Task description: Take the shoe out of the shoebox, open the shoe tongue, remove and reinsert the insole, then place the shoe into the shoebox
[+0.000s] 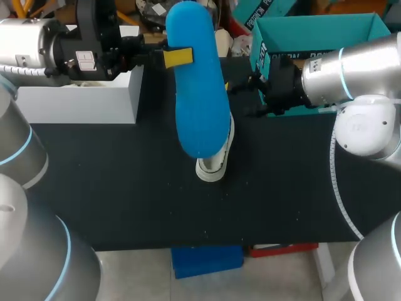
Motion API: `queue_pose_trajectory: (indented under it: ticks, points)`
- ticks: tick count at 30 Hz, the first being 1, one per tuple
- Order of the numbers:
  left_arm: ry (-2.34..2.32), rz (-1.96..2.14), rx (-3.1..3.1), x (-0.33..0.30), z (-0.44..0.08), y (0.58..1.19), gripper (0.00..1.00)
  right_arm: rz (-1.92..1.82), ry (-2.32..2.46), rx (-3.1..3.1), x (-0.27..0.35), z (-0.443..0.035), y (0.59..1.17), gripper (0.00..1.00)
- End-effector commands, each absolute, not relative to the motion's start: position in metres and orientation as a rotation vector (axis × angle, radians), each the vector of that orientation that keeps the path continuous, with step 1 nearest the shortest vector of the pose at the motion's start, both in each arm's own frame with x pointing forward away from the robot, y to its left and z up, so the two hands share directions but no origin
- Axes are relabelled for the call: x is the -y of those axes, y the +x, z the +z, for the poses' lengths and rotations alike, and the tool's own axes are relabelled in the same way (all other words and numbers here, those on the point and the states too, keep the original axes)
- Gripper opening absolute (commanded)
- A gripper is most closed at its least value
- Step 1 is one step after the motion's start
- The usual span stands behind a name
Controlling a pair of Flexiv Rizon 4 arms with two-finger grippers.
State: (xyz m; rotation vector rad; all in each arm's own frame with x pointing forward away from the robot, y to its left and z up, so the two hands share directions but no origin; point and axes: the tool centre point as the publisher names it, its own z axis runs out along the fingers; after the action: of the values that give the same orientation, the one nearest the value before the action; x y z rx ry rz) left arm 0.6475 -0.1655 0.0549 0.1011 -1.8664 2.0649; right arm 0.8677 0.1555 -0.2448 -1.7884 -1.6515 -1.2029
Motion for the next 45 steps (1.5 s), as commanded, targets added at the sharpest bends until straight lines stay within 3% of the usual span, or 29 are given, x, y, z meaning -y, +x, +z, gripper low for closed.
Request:
queue_pose_trajectory:
  ticks: [1, 32, 45]
  points:
    - [0.104, 2.068, 1.868, 0.167, 0.054, 0.647, 0.0, -1.345, -1.57, 1.513, -0.156, -0.242, 0.87, 1.0]
    - [0.104, 2.068, 1.868, 0.167, 0.054, 0.647, 0.0, -1.384, -1.414, 1.355, -0.15, -0.226, 0.86, 1.0]
    - [-0.466, 2.238, 2.095, 0.183, -0.004, 0.659, 0.0, -1.384, -1.414, 1.355, -0.15, -0.226, 0.86, 1.0]
